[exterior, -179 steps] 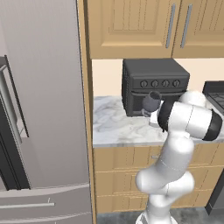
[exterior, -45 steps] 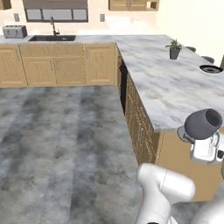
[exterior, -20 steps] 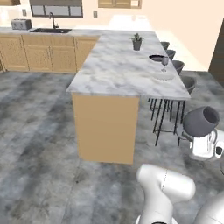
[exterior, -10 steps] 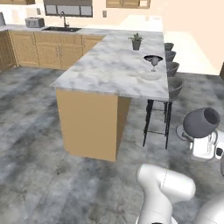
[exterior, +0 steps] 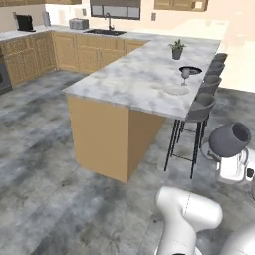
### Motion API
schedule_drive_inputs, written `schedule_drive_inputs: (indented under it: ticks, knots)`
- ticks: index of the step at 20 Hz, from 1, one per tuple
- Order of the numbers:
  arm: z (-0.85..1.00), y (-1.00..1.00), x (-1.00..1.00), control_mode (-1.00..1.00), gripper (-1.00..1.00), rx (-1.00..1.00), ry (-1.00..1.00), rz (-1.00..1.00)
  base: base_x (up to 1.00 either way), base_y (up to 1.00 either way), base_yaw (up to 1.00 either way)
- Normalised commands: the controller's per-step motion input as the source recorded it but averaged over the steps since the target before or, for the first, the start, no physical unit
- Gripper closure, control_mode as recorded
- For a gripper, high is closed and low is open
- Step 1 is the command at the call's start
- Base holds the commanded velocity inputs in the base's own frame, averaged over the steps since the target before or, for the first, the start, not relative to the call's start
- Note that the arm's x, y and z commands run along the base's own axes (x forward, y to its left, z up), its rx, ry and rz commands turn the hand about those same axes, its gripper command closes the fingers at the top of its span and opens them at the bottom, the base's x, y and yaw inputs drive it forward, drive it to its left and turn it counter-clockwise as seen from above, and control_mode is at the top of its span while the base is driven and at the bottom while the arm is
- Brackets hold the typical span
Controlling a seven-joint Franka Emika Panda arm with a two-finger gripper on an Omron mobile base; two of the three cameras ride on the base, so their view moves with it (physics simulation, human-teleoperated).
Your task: Retrieve the wine glasses from the counter and place one next to each plate.
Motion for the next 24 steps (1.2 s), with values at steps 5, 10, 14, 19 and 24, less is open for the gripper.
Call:
schedule_drive_inputs:
  ticks: [5,10,14,19,24]
  knots:
    - [0.0,0.0,0.0,1.0,1.0,0.0,0.0,0.0,0.11,-1.0,0.4]
    - [0.0,0.0,0.0,1.0,1.0,0.0,0.0,0.0,0.2,-1.0,0.36]
    - [0.0,0.0,0.0,1.0,1.0,0.0,0.0,0.0,0.15,-1.0,0.28]
    - [0.0,0.0,0.0,1.0,1.0,0.0,0.0,0.0,0.13,-1.0,0.28]
    - [0.0,0.0,0.0,1.0,1.0,0.0,0.0,0.0,0.11,-1.0,0.29]
